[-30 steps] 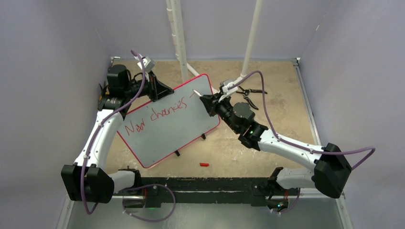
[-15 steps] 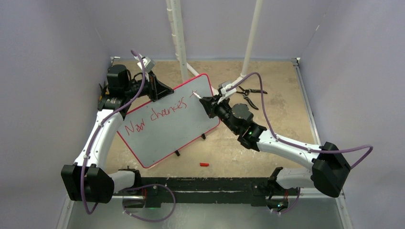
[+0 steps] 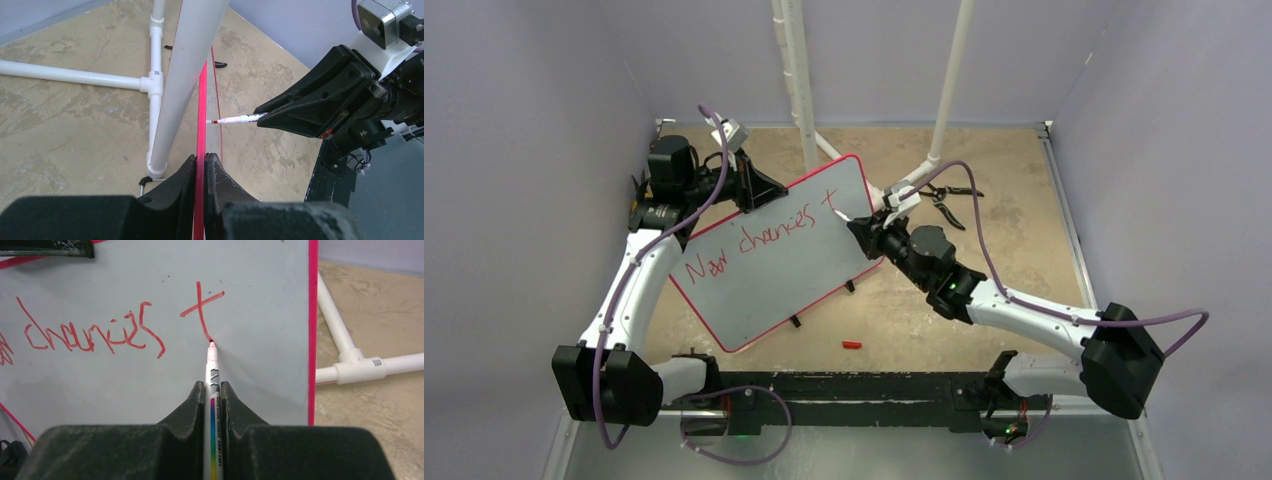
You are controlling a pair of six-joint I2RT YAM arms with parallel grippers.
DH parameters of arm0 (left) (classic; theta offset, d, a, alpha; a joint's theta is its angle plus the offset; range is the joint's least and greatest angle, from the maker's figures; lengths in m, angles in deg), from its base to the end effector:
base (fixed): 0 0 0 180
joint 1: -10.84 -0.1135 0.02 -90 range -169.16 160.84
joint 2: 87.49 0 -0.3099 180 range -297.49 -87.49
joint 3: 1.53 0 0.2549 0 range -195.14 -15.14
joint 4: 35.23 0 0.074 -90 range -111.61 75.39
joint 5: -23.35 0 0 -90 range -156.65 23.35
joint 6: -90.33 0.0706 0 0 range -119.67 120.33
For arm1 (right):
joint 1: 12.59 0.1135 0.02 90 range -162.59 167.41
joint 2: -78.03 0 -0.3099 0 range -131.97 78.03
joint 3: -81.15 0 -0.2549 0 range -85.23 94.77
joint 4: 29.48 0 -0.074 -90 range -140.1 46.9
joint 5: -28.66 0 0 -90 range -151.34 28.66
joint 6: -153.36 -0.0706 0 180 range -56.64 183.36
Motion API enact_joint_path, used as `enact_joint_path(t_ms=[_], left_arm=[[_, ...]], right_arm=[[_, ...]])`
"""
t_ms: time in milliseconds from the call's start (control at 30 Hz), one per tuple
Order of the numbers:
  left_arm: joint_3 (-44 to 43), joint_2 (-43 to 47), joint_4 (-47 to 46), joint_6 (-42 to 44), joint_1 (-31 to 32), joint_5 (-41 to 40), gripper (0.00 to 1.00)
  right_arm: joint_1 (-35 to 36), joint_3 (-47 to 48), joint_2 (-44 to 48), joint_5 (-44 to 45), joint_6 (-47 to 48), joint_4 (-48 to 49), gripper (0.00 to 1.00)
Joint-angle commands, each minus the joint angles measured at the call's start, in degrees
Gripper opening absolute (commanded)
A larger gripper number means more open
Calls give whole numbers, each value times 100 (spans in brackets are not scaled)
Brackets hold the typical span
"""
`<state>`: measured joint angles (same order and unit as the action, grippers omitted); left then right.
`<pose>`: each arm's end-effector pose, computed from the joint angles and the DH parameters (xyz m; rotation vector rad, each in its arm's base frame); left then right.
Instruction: Write a sentence on the whiteboard
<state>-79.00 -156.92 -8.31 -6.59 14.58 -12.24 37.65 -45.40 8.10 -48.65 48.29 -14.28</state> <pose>0.2681 -0.0751 0.4021 0.5993 1.7821 -1.0205 0.2044 0.2214 0.3291 -0.3233 1.6062 0.7070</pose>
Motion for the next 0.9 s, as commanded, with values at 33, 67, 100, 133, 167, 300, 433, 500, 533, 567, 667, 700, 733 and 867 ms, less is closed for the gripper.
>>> enact_joint_path(t_ms=[33,67,100,133,167,300,433,500,533,567,667,700,733,867], left_arm=[[62,-53,-222,83,-155,-429,0],[66,-53,-223,85,-151,-431,0],[62,-61,-223,85,-147,-431,0],[61,-62,-223,81,-150,-432,0],[66,-69,-220,84,-152,-432,0],[66,-65,-223,83,-153,-432,0],[63,-73,-225,83,-155,-432,0],[64,-63,-214,83,-154,-432,0],[69,-62,-214,85,-155,-432,0],[71,-62,-217,92,-153,-432,0],[79,-62,-214,93,-154,-432,0],[74,-62,-214,94,-155,-432,0],[63,-62,-214,91,-155,-432,0],[62,-62,-223,83,-155,-423,0]], right_arm=[[-5,154,217,457,-72,-358,0],[-5,167,309,482,-48,-324,0],[-5,184,374,488,-22,-286,0],[-7,215,428,485,-2,-240,0],[-13,243,462,492,18,-210,0],[-18,368,428,585,110,-133,0],[-23,475,297,604,177,-76,0],[-23,498,234,624,201,-27,0],[-23,514,216,636,208,1,0],[-23,524,190,652,214,20,0],[-23,573,111,658,237,89,0],[-23,584,79,656,241,104,0],[-23,596,48,655,249,118,0],[-23,609,-45,585,281,148,0]])
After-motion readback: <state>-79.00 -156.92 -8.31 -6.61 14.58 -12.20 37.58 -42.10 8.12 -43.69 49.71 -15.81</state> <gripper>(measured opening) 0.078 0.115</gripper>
